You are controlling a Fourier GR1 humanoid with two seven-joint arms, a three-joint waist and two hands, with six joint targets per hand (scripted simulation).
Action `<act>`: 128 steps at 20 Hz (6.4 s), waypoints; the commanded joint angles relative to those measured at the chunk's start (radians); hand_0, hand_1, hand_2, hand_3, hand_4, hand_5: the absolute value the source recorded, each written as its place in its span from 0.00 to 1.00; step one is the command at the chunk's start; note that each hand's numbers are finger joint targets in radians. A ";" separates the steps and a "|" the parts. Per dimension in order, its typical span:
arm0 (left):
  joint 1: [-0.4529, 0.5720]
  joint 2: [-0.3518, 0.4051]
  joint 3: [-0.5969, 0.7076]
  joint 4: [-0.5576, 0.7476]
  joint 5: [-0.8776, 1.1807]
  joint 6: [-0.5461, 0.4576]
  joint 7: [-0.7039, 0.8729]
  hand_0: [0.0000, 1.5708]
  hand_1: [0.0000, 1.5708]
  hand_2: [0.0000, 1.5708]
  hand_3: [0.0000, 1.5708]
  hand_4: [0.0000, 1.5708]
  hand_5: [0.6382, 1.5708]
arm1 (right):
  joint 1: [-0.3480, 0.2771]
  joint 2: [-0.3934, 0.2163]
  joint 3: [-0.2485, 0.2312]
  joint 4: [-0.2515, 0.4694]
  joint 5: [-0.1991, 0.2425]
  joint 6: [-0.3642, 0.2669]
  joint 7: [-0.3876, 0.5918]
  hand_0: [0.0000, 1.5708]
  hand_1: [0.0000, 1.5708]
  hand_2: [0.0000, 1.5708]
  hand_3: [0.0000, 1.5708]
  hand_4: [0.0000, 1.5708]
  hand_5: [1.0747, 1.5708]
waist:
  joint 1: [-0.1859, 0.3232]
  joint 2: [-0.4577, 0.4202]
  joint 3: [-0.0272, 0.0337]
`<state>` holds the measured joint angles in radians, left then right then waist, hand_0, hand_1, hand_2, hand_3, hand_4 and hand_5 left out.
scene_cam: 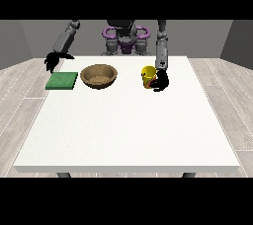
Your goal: Pick the cup and pour the ball into the bowl, then pick the bowl and place it on the pad
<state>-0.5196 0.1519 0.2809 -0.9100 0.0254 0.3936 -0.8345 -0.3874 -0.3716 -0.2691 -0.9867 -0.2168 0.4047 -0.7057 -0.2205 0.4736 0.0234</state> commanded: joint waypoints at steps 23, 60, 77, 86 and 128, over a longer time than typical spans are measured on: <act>-0.224 -0.038 -0.673 0.150 -1.110 0.146 0.982 0.86 0.86 1.00 1.00 0.60 0.98 | -0.009 0.035 -0.016 0.419 0.043 -0.078 0.048 0.00 0.00 0.16 0.10 0.25 0.95 | 0.190 -0.500 -0.0202; -0.398 -0.150 -0.900 -0.134 -1.586 -0.516 1.088 0.87 0.87 1.00 1.00 0.67 0.99 | -0.004 -0.081 -0.043 0.492 0.012 0.023 -0.015 0.00 0.00 0.19 0.24 0.33 0.93 | 0.211 -0.452 -0.0228; 0.122 -0.070 -0.430 -0.295 -0.855 -0.047 0.577 0.81 0.81 0.70 0.50 0.90 1.00 | 0.032 -0.149 -0.168 0.486 -0.107 -0.005 -0.002 0.00 0.00 0.26 0.18 0.45 0.96 | 0.539 -0.192 -0.0360; 0.104 -0.081 -0.256 -0.235 -0.386 -0.300 0.263 0.00 0.00 0.00 0.00 0.37 0.96 | -0.047 -0.170 -0.217 0.451 -0.173 0.015 0.012 0.00 0.00 0.23 0.04 0.29 0.93 | 0.570 -0.011 -0.0274; 0.127 -0.013 -0.206 -0.256 -0.257 -0.451 0.308 0.00 0.00 0.00 0.00 0.00 0.06 | -0.128 0.096 -0.007 0.616 -0.018 -0.387 0.255 1.00 1.00 1.00 1.00 0.54 0.88 | 0.515 -0.157 -0.0247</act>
<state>-0.3612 0.1399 0.0943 -1.1372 -0.2276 -0.0430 -0.5235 -0.5279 -0.2712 -0.3454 -0.4669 -0.3288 0.1346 -0.5583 0.2218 0.2318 -0.0339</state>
